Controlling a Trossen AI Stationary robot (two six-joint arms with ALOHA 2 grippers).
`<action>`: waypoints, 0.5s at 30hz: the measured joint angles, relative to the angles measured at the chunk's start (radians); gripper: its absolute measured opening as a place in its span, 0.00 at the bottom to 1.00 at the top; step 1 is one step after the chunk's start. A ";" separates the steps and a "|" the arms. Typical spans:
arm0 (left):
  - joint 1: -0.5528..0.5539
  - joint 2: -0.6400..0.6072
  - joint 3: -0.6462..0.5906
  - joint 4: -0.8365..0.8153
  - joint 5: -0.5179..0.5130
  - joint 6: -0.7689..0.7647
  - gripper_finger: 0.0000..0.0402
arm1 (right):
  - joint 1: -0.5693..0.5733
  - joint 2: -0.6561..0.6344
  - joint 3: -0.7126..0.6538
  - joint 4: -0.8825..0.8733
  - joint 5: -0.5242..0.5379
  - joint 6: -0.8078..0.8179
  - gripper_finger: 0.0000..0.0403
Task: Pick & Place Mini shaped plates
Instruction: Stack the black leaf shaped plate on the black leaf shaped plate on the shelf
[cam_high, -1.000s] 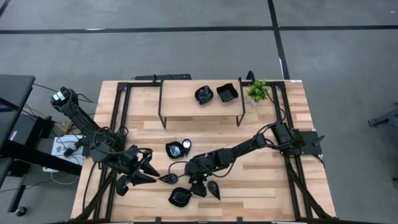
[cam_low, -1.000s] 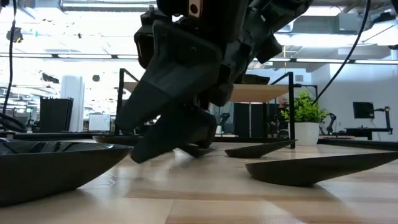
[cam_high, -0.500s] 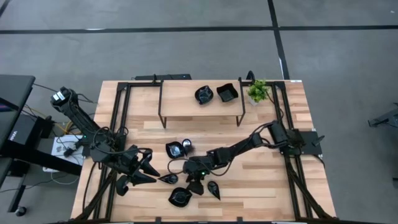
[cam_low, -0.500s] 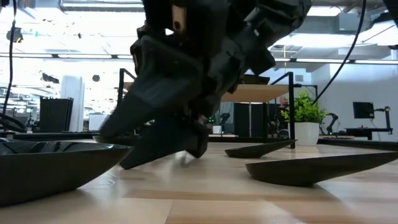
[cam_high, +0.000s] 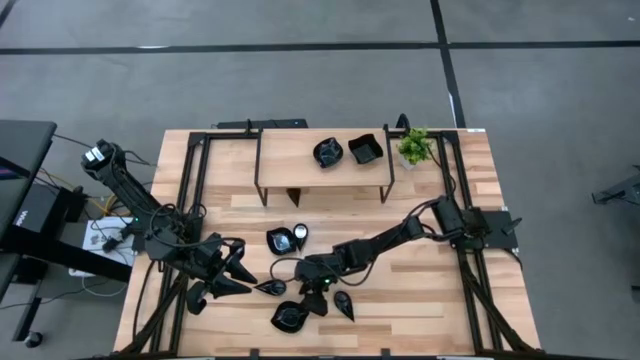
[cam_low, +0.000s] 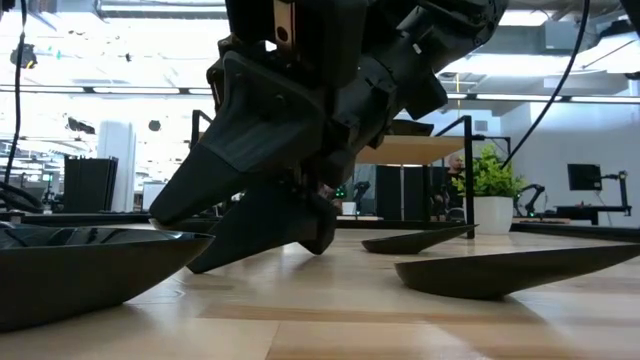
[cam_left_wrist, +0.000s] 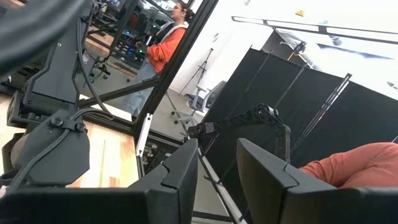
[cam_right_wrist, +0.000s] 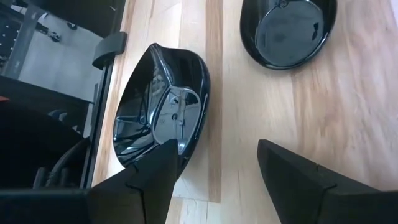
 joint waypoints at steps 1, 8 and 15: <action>0.000 0.000 0.000 0.000 0.000 0.000 0.28 | 0.003 0.000 0.000 0.000 0.002 0.000 0.54; 0.000 0.000 0.000 0.000 0.000 0.000 0.28 | 0.017 0.000 -0.001 0.005 0.019 0.015 0.54; 0.000 0.000 0.000 0.000 0.000 0.000 0.28 | 0.018 0.000 -0.001 0.008 0.019 0.025 0.54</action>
